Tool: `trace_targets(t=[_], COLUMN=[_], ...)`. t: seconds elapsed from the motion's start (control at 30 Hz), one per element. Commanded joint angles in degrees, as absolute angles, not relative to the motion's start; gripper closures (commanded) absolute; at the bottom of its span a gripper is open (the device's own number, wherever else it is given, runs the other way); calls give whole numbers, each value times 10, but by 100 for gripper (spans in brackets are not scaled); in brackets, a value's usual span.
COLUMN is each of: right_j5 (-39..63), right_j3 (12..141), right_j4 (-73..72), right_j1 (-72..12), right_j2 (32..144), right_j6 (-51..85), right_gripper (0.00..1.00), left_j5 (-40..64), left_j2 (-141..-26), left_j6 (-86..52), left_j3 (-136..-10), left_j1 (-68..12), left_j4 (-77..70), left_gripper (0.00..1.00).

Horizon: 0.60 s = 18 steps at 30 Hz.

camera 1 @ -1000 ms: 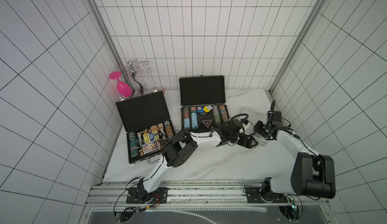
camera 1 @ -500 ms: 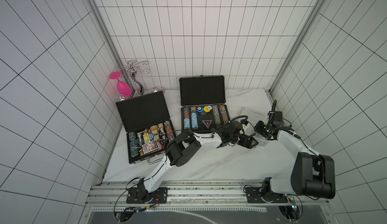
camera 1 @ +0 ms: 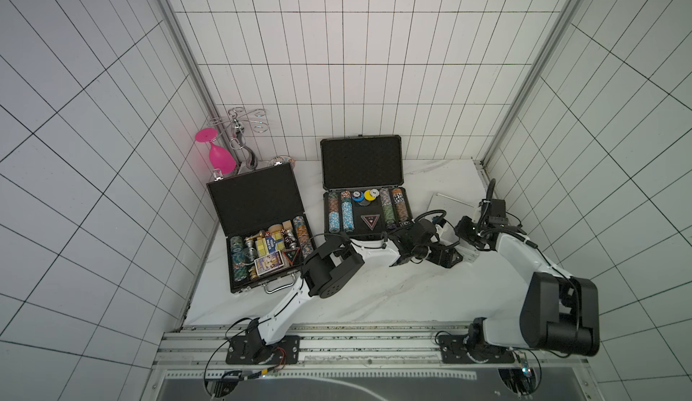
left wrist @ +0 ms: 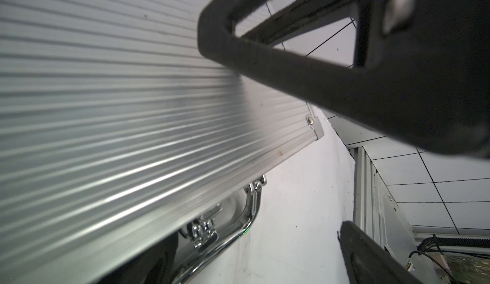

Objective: Close the poker set cases
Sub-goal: Adjust the poker set case at the center of the board.

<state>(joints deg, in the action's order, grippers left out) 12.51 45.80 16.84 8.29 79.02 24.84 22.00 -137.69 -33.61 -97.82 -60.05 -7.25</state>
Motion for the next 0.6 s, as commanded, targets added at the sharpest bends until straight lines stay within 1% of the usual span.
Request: trace_targets(t=[0.0,0.23,0.33,0.57], right_j5=[129,131,130,129], right_j3=[426,424,422,419], right_j4=[202,200,200,200], right_j1=[91,90,91,92], right_j2=[796,795,794,791], right_j6=[256,257,255,253], right_gripper=[69,69,69,69], left_j5=[198,205,224,229], left_j2=[-1403,-1396,-1387,-1352], left_j6=[-314,-307,-317,-316], left_j3=[-1003,-1002,-996,-961], left_j1=[-602,-605,-602,-598], left_j4=[-51,-55,-69,-101], left_gripper=[4,5,10,15])
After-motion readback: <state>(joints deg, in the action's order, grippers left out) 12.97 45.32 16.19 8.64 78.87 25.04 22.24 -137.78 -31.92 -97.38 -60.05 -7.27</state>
